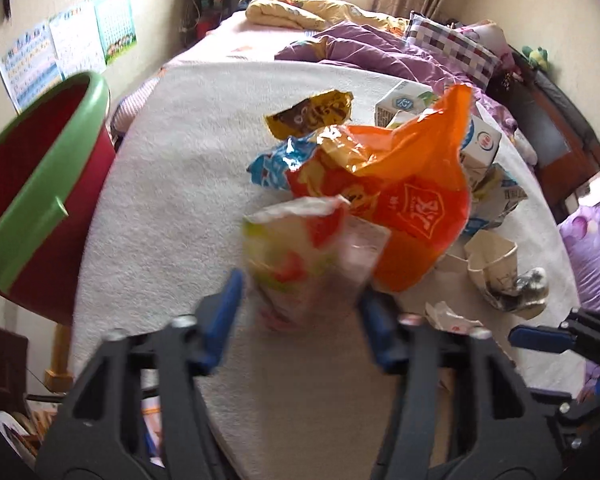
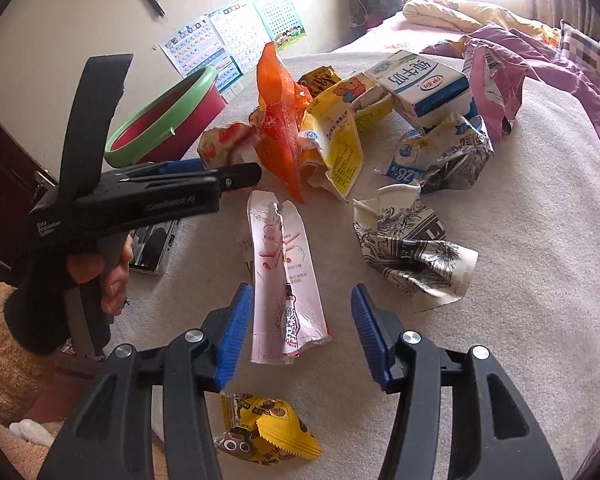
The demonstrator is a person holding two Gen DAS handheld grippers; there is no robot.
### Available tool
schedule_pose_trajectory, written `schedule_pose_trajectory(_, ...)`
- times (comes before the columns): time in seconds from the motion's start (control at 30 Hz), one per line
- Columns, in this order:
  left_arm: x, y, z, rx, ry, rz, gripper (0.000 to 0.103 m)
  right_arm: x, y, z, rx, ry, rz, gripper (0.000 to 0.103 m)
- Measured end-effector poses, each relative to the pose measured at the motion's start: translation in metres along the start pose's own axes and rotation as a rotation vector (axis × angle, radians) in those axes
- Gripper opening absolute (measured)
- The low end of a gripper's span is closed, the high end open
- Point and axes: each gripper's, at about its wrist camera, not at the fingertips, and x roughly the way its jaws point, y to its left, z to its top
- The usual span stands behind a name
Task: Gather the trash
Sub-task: 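Grasp the strawberry-print wrapper with the left tool and lift it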
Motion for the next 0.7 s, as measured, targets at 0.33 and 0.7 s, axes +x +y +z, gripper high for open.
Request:
schedule_pose_trajectory(0.33, -0.041, -0.007, -0.017, -0.043, -0.121, 0.019, 0.041, 0.010, 0.008, -0.001, -0.012, 0.024, 0.021, 0.051)
schedule_pose_trajectory(0.7, -0.058, -0.010, -0.010, -0.024, -0.156, 0.033, 0.043, 0.015, 0.011, 0.007, -0.017, 0.016, 0.029, 0.051)
